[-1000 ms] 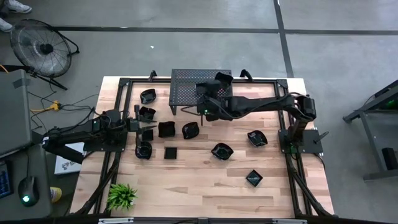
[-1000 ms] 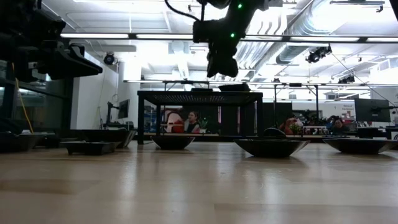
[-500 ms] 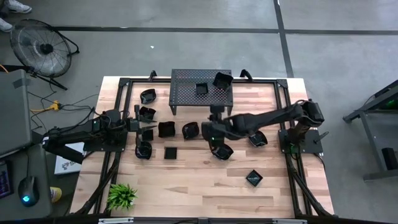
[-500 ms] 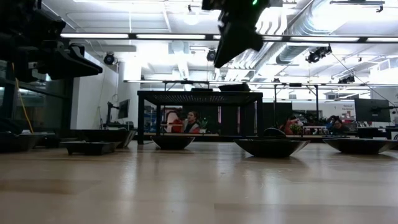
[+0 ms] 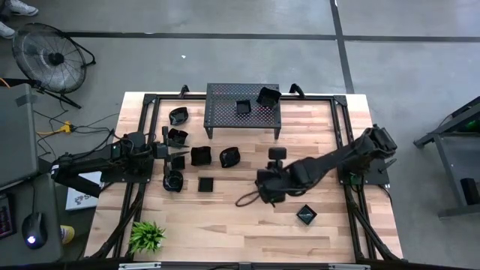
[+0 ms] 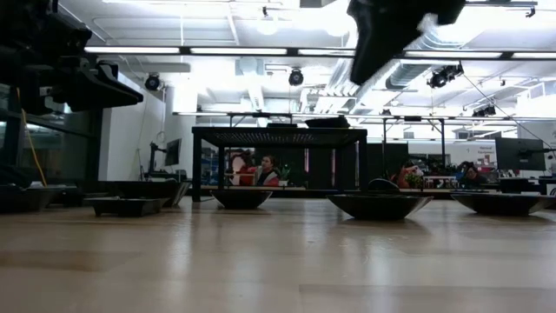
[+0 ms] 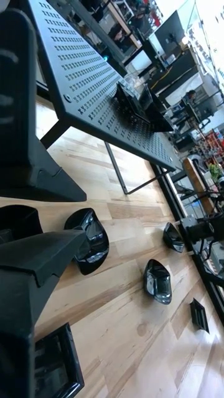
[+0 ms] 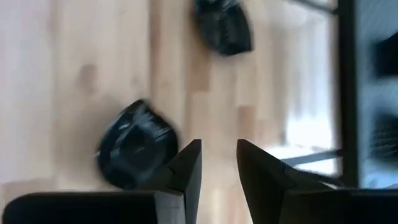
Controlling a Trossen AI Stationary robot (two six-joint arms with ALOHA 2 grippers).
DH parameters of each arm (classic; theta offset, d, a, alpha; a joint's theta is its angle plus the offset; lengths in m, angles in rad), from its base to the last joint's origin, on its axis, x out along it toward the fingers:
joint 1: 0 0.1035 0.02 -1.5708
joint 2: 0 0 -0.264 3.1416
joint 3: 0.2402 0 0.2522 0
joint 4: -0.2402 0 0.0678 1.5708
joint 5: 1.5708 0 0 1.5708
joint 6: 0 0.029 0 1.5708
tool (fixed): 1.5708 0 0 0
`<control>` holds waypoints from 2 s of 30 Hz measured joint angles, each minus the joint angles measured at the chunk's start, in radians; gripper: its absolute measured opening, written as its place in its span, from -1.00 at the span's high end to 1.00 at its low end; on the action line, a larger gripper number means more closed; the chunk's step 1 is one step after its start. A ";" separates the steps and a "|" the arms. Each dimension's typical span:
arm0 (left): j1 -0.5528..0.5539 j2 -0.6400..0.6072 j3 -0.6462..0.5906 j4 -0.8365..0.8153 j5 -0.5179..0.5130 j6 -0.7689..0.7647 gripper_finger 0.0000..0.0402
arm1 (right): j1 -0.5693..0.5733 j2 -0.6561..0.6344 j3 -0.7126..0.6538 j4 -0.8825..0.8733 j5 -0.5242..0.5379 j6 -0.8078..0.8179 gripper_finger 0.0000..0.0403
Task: Pick & Place Mini shaped plates
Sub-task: Stack the black square plate on top of the black square plate on the shelf
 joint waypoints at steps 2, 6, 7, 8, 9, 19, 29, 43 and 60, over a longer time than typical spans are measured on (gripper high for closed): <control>0.000 0.000 0.000 0.000 0.000 0.000 0.60 | 0.019 0.000 0.000 -0.037 -0.034 0.068 0.52; 0.000 0.000 0.000 0.000 0.000 0.000 0.60 | 0.046 0.000 0.000 -0.105 -0.129 0.233 0.52; 0.000 0.000 0.000 0.000 0.000 0.000 0.60 | 0.052 0.000 0.000 -0.126 -0.158 0.277 0.52; 0.000 0.000 0.000 0.000 0.000 0.000 0.60 | 0.057 0.000 0.000 -0.145 -0.188 0.320 0.52; 0.000 0.000 0.000 0.000 0.000 0.000 0.60 | 0.061 0.000 0.000 -0.161 -0.219 0.366 0.52; 0.000 0.000 0.000 0.000 0.000 0.000 0.60 | 0.084 0.001 -0.139 -0.111 -0.539 0.693 0.52; 0.000 0.000 0.000 0.000 0.000 0.000 0.60 | 0.118 0.001 -0.262 0.081 -0.712 0.926 0.52; 0.000 0.000 0.000 0.000 0.000 0.000 0.60 | 0.180 0.001 -0.374 0.225 -0.797 1.048 0.52; 0.000 0.000 0.000 0.000 0.000 0.000 0.60 | 0.210 0.002 -0.483 0.351 -0.773 1.051 0.52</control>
